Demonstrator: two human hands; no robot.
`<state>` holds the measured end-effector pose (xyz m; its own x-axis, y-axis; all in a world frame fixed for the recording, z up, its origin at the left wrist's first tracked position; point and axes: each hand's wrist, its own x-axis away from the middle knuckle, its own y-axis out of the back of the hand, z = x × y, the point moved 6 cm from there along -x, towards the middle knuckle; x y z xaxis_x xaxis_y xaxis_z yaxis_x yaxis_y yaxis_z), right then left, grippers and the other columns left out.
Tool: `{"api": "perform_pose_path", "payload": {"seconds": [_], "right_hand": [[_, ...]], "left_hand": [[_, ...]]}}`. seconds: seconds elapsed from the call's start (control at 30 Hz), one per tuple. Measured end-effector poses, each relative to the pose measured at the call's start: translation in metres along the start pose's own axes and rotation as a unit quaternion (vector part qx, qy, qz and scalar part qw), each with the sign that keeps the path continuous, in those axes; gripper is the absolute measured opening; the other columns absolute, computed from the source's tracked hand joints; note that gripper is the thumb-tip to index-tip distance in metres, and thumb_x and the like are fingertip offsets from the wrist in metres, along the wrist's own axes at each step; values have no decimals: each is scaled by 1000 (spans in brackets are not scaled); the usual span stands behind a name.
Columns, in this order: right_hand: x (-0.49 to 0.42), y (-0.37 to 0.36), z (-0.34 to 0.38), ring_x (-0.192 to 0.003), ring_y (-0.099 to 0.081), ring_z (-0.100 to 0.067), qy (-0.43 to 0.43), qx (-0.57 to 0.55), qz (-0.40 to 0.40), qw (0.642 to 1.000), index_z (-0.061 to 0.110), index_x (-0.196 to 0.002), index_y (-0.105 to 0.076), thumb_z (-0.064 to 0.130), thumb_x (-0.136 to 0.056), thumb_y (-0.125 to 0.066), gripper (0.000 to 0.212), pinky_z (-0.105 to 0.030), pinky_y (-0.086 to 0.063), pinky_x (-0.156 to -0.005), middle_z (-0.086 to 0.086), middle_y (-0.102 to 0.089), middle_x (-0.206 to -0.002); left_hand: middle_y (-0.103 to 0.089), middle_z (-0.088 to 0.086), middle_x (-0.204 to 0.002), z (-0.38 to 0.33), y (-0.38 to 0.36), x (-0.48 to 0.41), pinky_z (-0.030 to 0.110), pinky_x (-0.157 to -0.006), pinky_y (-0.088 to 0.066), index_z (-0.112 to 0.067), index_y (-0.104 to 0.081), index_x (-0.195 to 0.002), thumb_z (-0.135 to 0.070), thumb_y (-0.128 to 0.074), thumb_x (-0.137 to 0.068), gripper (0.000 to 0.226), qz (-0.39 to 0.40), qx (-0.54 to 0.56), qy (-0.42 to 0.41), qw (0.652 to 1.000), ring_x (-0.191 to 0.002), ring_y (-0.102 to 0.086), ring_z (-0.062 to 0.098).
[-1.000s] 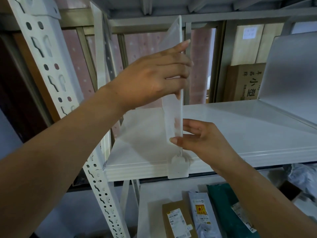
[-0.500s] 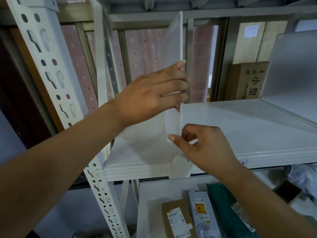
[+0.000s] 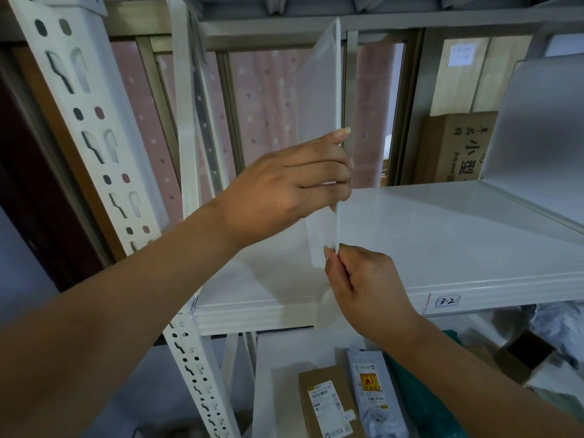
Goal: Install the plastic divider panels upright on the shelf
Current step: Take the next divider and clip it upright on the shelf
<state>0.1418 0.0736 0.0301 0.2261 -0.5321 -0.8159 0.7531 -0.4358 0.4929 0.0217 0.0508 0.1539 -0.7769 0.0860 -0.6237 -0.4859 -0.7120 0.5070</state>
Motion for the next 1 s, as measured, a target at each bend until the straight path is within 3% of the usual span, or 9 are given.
{"api": "perform_pose_path", "payload": {"seconds": [0.13,0.3,0.47,0.7,1.0], "right_hand": [[-1,-1,0,-40,-31,-11,11,13,1,1000,17,-64,-43,24,-104,-44,41,-21,-27,-45,6,-38,-50],[2,-5,1,-39,-36,-15,14,45,10,999,12,-62,-47,17,-102,-52,40,-28,-32,-41,3,-41,-49],[0,-3,2,-39,-29,-11,47,80,42,995,21,-67,-37,19,-103,-51,39,-20,-21,-48,9,-33,-52],[11,-5,-2,-35,-38,-18,12,70,6,997,12,-62,-47,24,-104,-44,44,-31,-36,-38,1,-43,-47],[19,-9,-5,-36,-41,-18,-1,74,6,997,12,-62,-48,25,-105,-43,45,-34,-41,-38,1,-45,-47]], "left_hand": [[-75,18,-99,-3,1,5,60,-114,-48,6,-78,-101,8,-66,-102,12,4,14,17,1000,-102,-72,34],[-75,20,-96,-4,2,14,61,-116,-45,8,-78,-98,7,-60,-104,19,1,23,45,999,-97,-73,36],[-75,19,-95,-6,1,17,62,-116,-45,7,-78,-98,10,-63,-101,16,7,21,49,999,-95,-73,36],[-75,16,-94,-8,-4,3,58,-115,-48,4,-79,-98,10,-66,-101,15,27,32,16,999,-98,-73,30],[-75,17,-93,-14,-10,8,58,-112,-50,5,-79,-95,11,-67,-101,15,13,35,11,999,-96,-73,31]]}}
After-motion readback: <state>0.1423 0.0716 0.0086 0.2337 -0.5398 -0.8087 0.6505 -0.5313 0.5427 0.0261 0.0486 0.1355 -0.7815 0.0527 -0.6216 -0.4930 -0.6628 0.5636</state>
